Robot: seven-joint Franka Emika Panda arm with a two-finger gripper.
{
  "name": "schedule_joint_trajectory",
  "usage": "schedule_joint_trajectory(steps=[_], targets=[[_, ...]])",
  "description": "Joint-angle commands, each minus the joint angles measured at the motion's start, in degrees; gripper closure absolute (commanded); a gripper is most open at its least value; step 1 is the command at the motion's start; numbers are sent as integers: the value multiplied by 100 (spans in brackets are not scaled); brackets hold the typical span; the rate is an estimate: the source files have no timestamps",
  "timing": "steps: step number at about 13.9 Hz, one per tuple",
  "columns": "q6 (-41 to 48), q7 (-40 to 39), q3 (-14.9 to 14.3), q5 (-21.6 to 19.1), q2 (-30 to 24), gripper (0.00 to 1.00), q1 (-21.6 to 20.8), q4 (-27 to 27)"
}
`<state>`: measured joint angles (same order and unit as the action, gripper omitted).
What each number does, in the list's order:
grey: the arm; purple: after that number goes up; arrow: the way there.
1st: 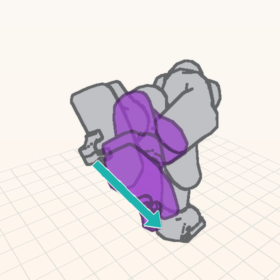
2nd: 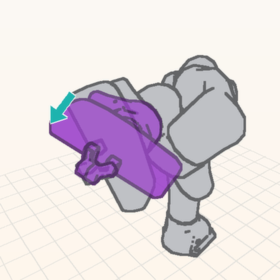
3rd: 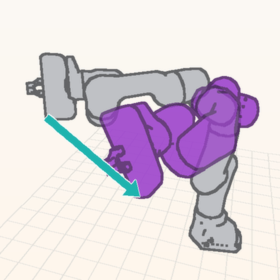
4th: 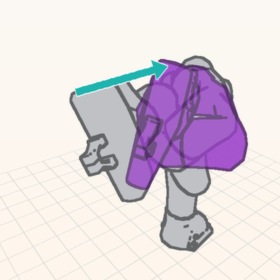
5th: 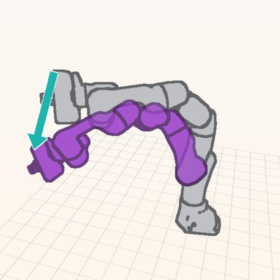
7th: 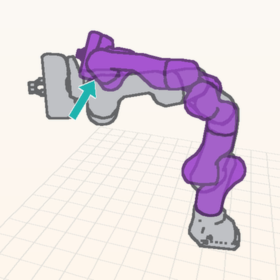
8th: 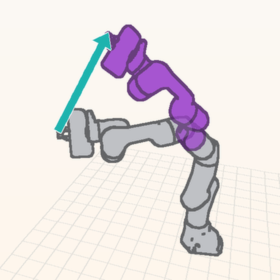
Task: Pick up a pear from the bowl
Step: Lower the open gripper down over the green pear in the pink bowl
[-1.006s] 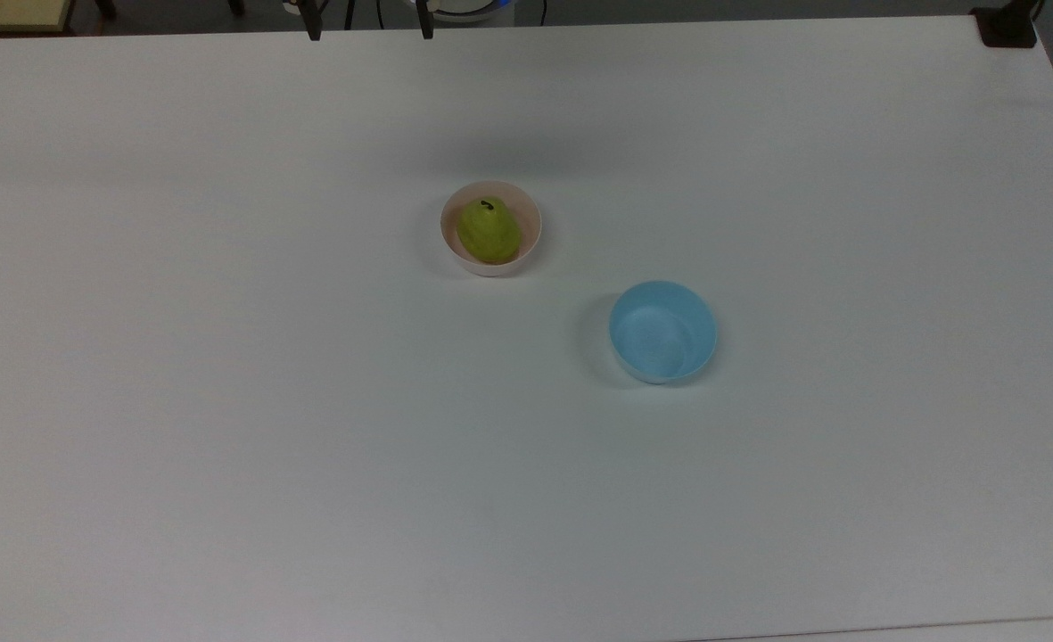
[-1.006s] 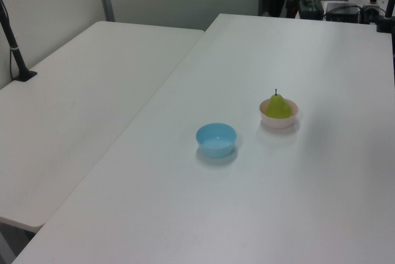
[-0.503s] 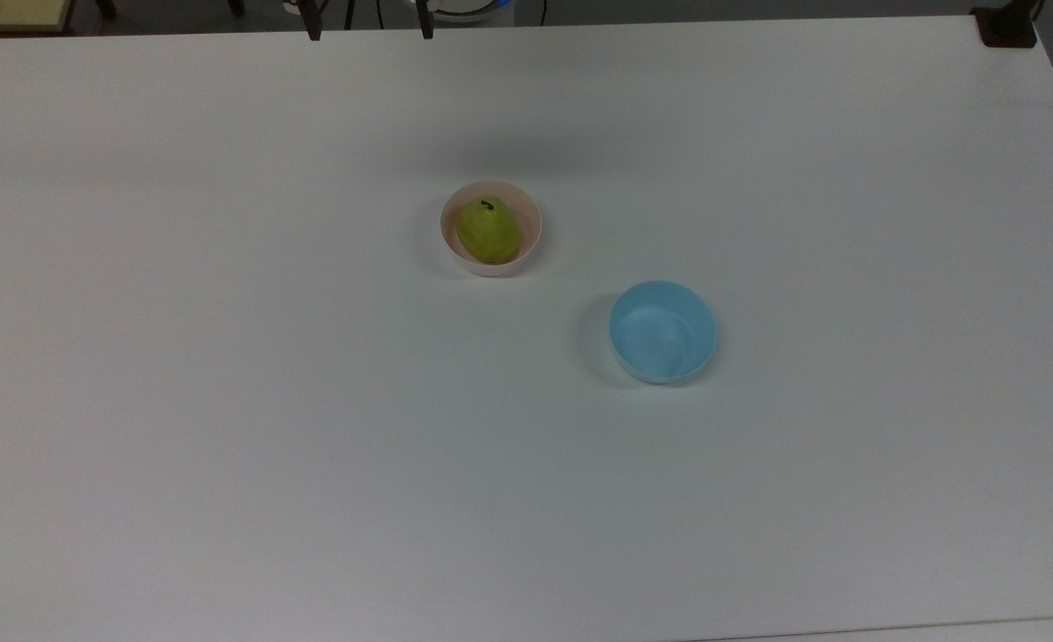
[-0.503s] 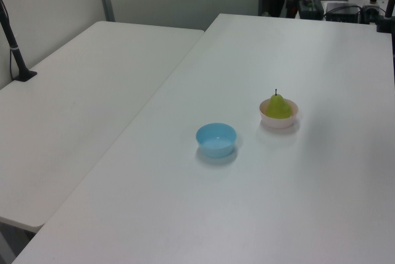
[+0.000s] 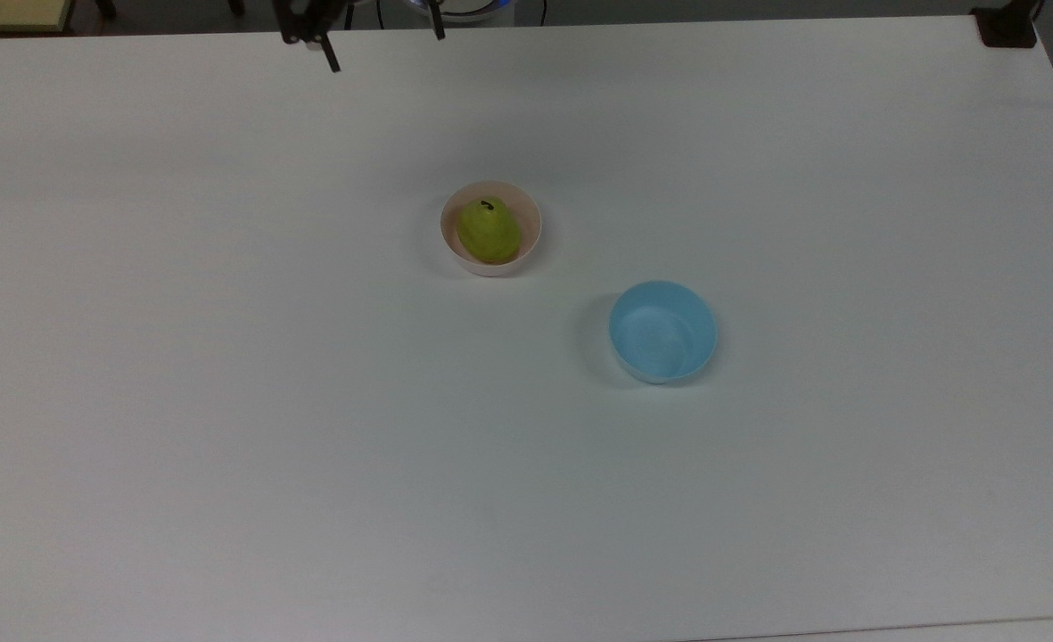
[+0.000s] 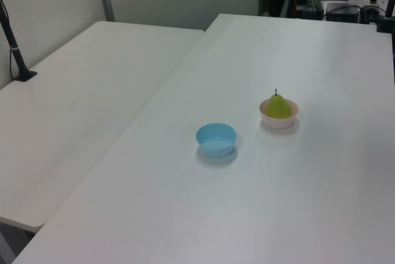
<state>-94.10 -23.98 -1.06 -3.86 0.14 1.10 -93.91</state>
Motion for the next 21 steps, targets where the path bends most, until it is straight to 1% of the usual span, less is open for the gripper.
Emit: schedule_joint_trajectory(steps=[1,2,3,6,9,10,11,12,15,16,17,18,19,20,21], targets=[[-765,608,-53,219,12,0,-496,-749],[-1229,1066,-53,280,39,0,-593,-1117],[-1573,1167,-53,472,100,0,-733,-1434],[-1708,1115,-35,597,626,0,-874,-1534],[-2321,1088,0,842,821,0,-936,-1928],[-2437,1088,0,895,882,0,-945,-1982],[-2499,1088,35,896,961,0,-945,-1982],[-2569,1088,131,905,1040,0,-937,-1982],[-2675,1088,158,1045,1286,1,-945,-1982],[-2788,1097,158,1045,1296,10,-945,-1991],[-2859,1097,158,1045,1296,30,-937,-2000],[-2868,1097,158,1045,1305,65,-936,-2017],[-2868,1106,167,1037,1305,95,-936,-2026],[-2860,1115,167,1028,1296,100,-936,-2026],[-2833,1150,158,1028,1287,100,-936,-2026]])
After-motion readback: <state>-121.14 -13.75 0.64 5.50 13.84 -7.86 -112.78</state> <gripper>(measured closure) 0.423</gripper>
